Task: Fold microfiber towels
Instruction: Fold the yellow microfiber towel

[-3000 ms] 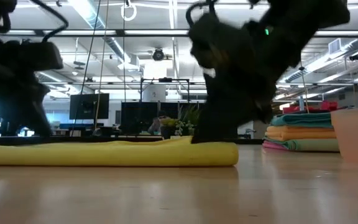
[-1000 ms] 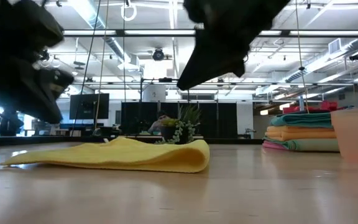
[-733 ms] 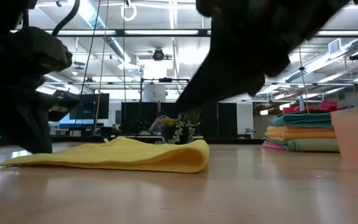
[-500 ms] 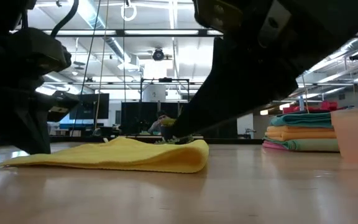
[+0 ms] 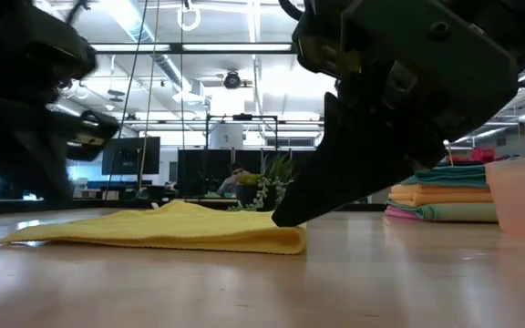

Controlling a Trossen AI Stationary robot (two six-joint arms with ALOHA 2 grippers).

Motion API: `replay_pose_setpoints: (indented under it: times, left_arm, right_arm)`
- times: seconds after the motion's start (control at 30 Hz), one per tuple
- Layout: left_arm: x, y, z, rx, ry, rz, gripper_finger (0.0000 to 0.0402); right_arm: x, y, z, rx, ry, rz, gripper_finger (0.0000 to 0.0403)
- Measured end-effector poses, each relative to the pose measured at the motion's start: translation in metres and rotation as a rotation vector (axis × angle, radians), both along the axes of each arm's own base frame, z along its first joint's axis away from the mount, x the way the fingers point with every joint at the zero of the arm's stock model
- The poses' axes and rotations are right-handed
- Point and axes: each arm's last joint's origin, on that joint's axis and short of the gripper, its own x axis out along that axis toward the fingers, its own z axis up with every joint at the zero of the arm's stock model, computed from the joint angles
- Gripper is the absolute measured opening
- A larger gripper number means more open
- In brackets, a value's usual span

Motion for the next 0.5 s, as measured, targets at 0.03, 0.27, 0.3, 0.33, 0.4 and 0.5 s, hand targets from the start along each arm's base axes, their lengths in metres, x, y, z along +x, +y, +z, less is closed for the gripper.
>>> replay_pose_setpoints:
  times: [0.03, 0.27, 0.3, 0.33, 0.4, 0.5]
  left_arm:
    - [-0.003, -0.004, 0.001, 0.009, -0.004, -0.035, 0.0011]
    - [-0.015, -0.020, 0.001, 0.057, -0.022, -0.168, 0.0006]
    - [-0.015, -0.020, 0.001, 0.061, -0.024, -0.165, 0.0008]
    - [-0.015, -0.020, 0.001, 0.064, -0.026, -0.158, 0.0011]
    - [-0.014, -0.020, 0.001, 0.068, -0.031, -0.153, 0.0021]
    - [-0.014, -0.021, -0.001, 0.075, -0.025, -0.158, 0.0038]
  right_arm:
    - [0.000, 0.000, 0.000, 0.006, 0.001, -0.001, 0.0003]
    - [0.002, -0.004, -0.001, 0.005, 0.008, -0.012, 0.0003]
    - [0.003, -0.005, -0.003, 0.007, 0.011, -0.016, 0.0003]
    - [0.003, -0.006, -0.004, 0.011, 0.019, -0.015, 0.0003]
    - [0.005, -0.009, -0.011, 0.026, 0.031, -0.015, 0.0003]
    - [0.009, -0.011, -0.015, 0.053, 0.030, -0.025, 0.0003]
